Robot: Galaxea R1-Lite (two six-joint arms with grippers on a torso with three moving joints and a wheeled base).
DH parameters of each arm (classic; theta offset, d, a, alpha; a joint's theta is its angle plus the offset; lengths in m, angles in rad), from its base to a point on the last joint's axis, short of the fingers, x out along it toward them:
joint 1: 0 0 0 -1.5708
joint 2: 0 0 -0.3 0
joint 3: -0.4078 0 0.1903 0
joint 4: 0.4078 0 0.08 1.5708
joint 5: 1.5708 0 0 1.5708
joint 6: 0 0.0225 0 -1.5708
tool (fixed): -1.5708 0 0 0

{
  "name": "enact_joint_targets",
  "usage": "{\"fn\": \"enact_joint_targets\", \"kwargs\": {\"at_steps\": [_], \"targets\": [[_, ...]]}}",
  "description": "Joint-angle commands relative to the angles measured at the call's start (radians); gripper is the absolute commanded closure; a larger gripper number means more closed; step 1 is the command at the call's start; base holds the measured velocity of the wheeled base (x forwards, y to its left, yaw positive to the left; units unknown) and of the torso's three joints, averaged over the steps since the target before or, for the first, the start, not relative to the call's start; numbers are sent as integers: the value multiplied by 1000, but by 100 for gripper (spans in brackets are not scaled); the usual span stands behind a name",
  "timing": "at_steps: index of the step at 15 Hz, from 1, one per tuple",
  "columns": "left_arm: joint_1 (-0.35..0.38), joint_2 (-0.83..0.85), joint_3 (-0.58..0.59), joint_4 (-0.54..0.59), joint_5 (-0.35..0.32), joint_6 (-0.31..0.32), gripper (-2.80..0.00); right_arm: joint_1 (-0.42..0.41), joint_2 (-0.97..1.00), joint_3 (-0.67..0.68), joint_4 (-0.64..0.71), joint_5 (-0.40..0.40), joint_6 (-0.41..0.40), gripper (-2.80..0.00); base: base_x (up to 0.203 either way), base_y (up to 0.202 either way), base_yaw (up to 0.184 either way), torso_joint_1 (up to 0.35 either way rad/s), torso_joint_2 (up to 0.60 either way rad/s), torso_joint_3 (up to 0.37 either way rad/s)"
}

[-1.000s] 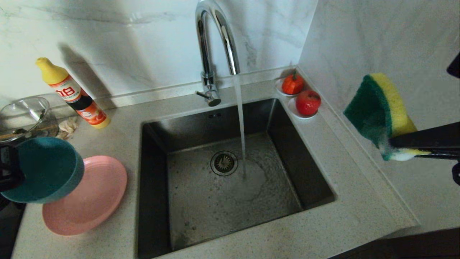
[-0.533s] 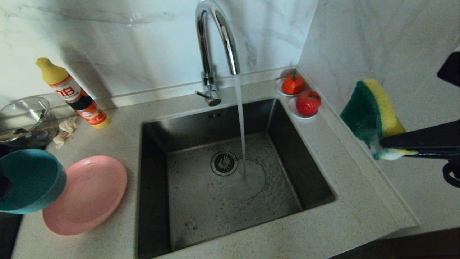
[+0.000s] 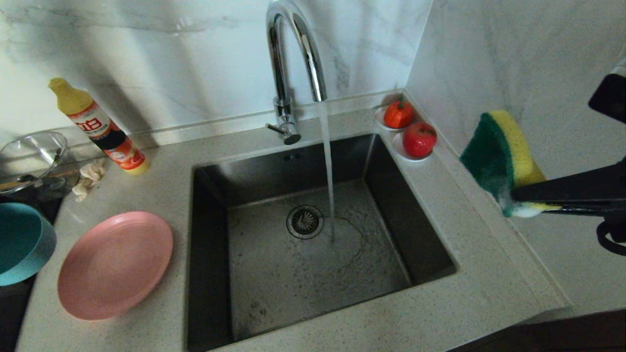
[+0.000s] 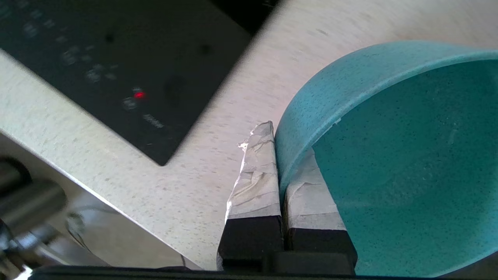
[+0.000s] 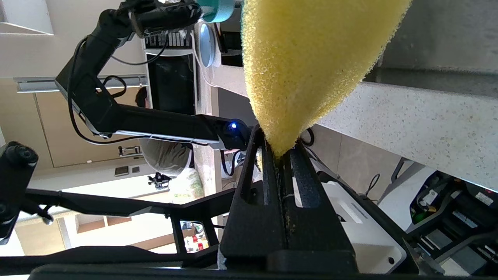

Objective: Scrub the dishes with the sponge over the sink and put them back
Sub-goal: Place the bowl on the table

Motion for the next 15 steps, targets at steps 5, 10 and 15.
{"fn": "enact_joint_targets", "kwargs": {"at_steps": [5,10,15], "targets": [[171,32,45,4,-49,-1,0,-2,12,9,1,5,4,0,0,0,0,0,0,0],[290,80,67,-8,-85,-2,0,-11,13,9,3,6,-7,0,0,0,0,0,0,0],[335,174,89,-150,-95,-21,0,-14,22,10,3,14,-13,0,0,0,0,0,0,0]]}}
